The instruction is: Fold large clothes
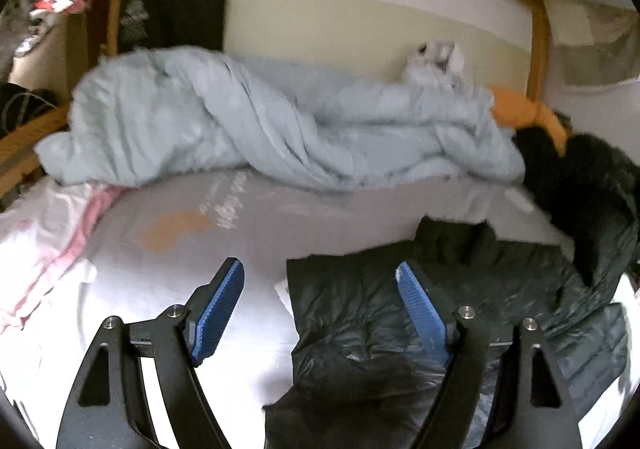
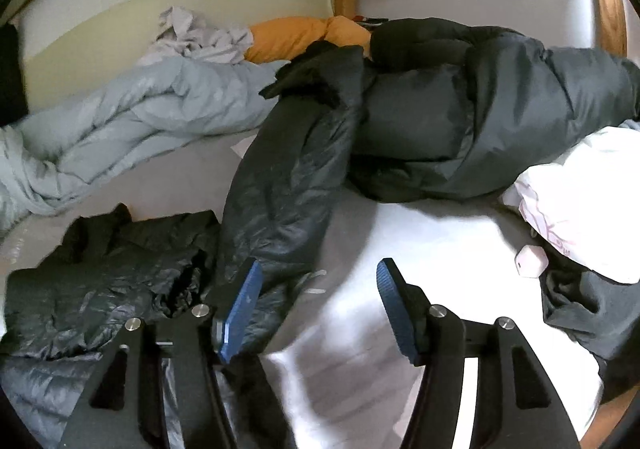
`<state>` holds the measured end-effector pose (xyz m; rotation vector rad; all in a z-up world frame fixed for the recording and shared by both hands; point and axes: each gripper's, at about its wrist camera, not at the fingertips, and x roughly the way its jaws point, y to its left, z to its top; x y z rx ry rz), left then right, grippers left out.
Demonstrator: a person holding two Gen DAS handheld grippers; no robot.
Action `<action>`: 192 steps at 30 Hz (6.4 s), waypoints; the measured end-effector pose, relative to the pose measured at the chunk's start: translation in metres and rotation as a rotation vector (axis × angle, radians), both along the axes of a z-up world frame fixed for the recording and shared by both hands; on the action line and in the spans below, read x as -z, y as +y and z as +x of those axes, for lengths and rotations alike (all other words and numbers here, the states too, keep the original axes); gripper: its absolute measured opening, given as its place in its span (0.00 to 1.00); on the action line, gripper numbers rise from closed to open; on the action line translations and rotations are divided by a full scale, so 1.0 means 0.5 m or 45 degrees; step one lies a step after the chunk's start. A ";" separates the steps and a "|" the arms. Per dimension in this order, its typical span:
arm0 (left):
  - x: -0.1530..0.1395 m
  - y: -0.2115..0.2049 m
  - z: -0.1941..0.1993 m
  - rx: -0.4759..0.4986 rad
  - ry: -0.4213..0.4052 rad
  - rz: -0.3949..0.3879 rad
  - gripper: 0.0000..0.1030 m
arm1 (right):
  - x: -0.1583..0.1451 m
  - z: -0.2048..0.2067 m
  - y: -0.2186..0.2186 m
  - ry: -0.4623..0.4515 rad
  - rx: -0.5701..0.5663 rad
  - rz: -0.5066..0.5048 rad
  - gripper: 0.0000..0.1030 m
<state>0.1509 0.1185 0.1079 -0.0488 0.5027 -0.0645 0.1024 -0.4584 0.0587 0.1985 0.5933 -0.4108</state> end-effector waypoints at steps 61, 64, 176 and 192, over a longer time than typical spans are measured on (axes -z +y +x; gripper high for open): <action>0.155 -0.040 -0.052 0.034 0.134 0.034 0.76 | 0.068 0.288 0.311 0.507 -0.415 -0.215 0.12; 0.150 -0.035 -0.049 0.031 0.124 0.037 0.76 | 0.034 0.285 0.359 0.332 -0.480 -0.228 0.09; 0.255 0.009 -0.003 -0.083 0.208 0.012 0.40 | 0.154 0.025 0.136 0.145 -0.345 0.058 0.23; 0.129 -0.084 -0.196 0.019 -0.127 0.119 0.99 | 0.055 -0.166 0.238 -0.230 -0.404 -0.112 0.90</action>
